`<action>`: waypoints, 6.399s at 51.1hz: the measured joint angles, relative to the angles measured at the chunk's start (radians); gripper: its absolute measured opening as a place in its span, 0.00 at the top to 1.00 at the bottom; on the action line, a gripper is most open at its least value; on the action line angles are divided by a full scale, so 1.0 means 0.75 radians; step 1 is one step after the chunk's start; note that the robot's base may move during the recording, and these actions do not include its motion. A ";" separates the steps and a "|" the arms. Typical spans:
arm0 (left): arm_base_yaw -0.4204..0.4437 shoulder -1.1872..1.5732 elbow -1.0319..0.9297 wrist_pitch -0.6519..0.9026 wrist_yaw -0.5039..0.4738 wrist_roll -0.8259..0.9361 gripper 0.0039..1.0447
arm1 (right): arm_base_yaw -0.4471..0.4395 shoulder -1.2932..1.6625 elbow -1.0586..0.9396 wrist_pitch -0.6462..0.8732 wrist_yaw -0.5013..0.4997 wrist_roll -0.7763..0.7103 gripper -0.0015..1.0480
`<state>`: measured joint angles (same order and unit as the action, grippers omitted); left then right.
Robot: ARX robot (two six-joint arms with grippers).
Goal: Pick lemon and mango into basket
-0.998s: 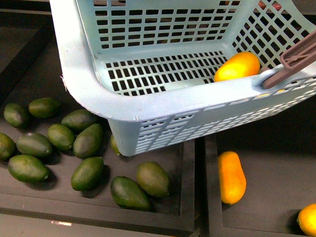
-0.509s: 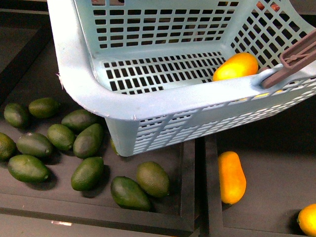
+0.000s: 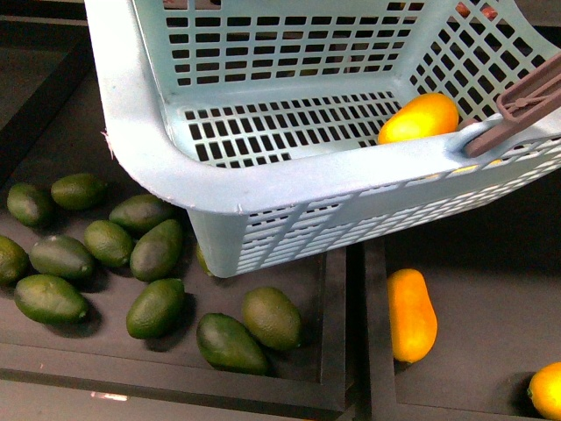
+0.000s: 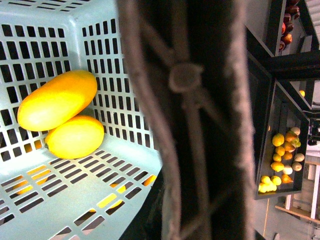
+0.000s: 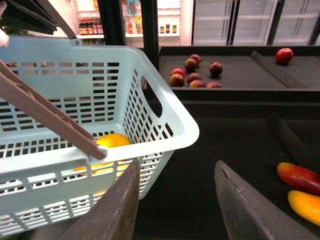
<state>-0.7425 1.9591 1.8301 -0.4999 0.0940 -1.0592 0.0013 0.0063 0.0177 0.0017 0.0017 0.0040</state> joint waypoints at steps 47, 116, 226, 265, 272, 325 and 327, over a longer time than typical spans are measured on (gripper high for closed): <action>-0.009 0.001 0.001 0.000 0.000 -0.005 0.96 | 0.000 -0.003 0.000 -0.003 0.001 0.000 0.08; 0.041 0.047 -0.014 0.119 -0.745 -0.474 0.96 | -0.002 -0.003 -0.001 -0.005 -0.001 -0.001 0.08; 0.656 -0.670 -1.808 2.014 -0.449 1.321 0.92 | -0.002 -0.003 -0.001 -0.005 -0.002 -0.001 0.08; 0.984 -1.618 -2.414 1.622 -0.126 1.397 0.97 | -0.002 -0.003 -0.001 -0.005 -0.003 -0.002 0.08; 0.984 -1.774 -2.419 1.482 -0.126 1.397 0.97 | -0.002 -0.003 -0.001 -0.005 -0.003 -0.002 0.08; 0.984 -2.603 -2.420 0.672 -0.126 1.398 0.97 | -0.002 -0.003 -0.001 -0.005 -0.003 -0.001 0.08; 0.984 -2.603 -2.420 0.671 -0.126 1.398 0.97 | -0.002 -0.003 -0.001 -0.005 -0.003 -0.002 0.08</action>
<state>-0.0044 0.0067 0.0154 0.0032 -0.0002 -0.0109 0.0002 0.0040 0.0170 -0.0017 -0.0002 0.0029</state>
